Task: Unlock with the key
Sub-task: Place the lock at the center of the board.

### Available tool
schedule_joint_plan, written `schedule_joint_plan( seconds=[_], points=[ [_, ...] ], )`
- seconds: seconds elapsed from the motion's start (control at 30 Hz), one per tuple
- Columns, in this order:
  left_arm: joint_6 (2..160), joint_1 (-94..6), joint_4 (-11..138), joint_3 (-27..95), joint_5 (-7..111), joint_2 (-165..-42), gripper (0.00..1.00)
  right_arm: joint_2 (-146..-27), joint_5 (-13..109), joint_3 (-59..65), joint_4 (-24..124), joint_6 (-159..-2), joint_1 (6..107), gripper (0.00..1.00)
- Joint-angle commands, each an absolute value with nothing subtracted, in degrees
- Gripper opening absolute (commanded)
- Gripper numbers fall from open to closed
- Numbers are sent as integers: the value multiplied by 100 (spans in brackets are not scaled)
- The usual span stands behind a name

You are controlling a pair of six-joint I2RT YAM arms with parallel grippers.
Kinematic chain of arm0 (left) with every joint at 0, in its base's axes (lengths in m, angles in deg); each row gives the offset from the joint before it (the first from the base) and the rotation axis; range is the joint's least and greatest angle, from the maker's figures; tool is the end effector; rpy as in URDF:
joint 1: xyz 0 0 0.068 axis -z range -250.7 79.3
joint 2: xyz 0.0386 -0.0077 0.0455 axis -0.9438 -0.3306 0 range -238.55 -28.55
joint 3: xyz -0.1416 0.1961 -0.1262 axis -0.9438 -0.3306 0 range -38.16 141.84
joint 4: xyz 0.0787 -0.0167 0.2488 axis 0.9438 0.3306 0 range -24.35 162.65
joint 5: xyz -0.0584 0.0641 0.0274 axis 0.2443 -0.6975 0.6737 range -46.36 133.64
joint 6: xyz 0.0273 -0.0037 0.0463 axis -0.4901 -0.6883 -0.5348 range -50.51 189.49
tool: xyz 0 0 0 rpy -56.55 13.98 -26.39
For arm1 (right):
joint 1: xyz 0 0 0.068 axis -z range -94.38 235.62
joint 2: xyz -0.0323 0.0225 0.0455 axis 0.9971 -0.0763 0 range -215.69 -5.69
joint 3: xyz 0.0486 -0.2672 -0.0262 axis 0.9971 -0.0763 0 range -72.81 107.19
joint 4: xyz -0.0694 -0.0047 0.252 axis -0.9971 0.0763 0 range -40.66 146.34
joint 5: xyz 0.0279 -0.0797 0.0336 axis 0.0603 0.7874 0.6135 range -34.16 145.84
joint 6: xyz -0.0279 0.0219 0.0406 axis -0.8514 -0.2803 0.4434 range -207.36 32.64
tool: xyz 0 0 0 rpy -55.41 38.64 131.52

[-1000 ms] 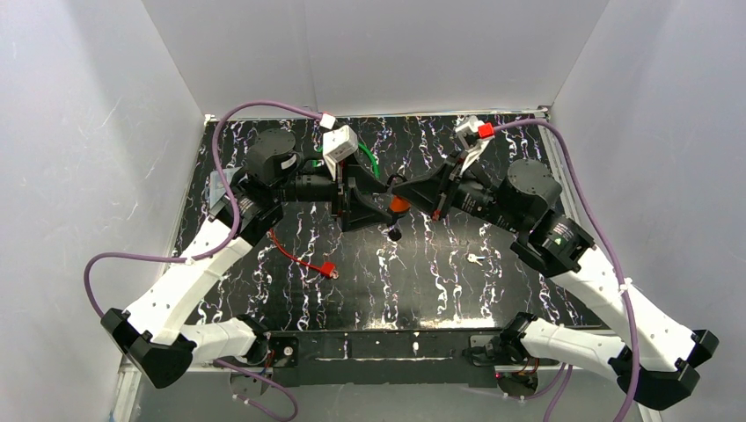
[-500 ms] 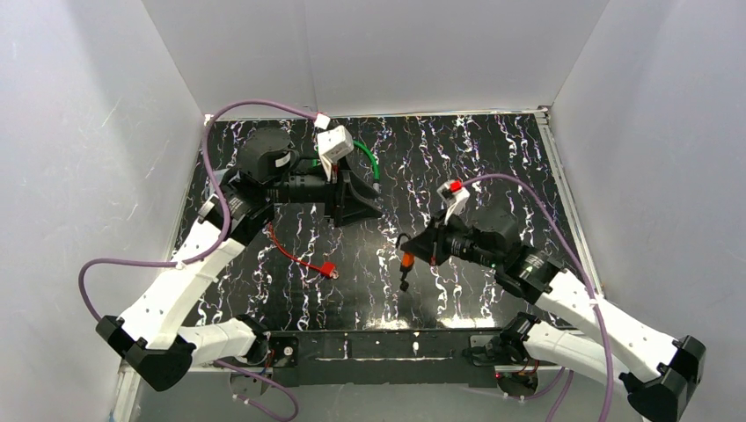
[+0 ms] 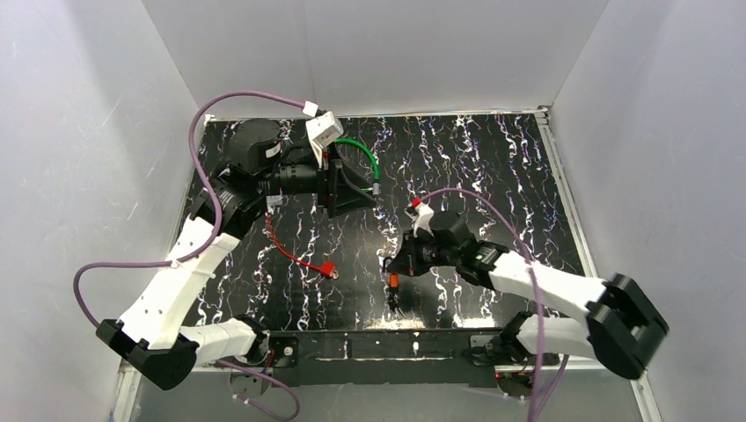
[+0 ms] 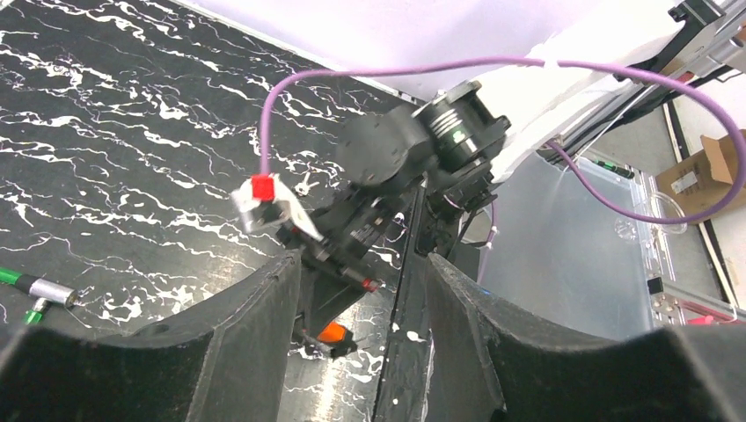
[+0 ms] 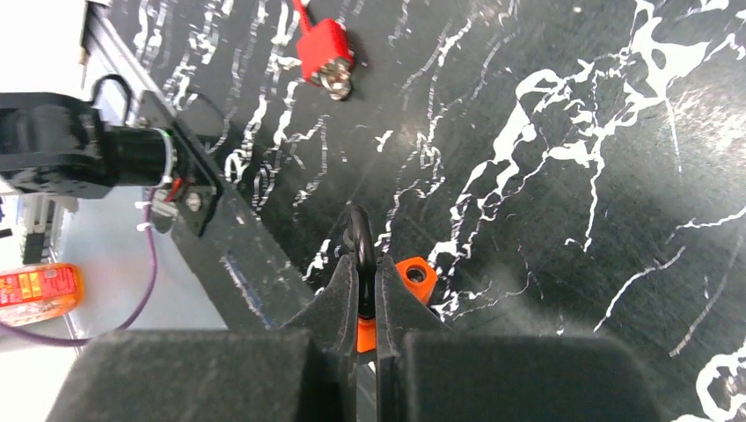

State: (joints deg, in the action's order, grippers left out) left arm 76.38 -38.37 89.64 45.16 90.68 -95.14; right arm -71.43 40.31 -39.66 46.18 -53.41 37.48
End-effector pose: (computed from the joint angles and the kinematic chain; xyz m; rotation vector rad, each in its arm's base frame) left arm 0.1803 -0.1451 0.4714 1.0016 1.5025 -1.1897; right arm 0.1560 0.1885 0.2196 -0.4602 2.2311 1.1044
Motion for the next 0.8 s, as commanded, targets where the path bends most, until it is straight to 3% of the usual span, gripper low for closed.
schedule_joint_plan(
  seconds=[0.0,0.77],
  points=[
    [7734,-3937,8965,4824,9179,-9546,53,-7967,3638,-3659,3606,-5319,3772,1],
    [7724,-4149,8816,4871,9269,-9616,52,-10933,3343,-1914,3540,-5397,3405,1]
  ],
)
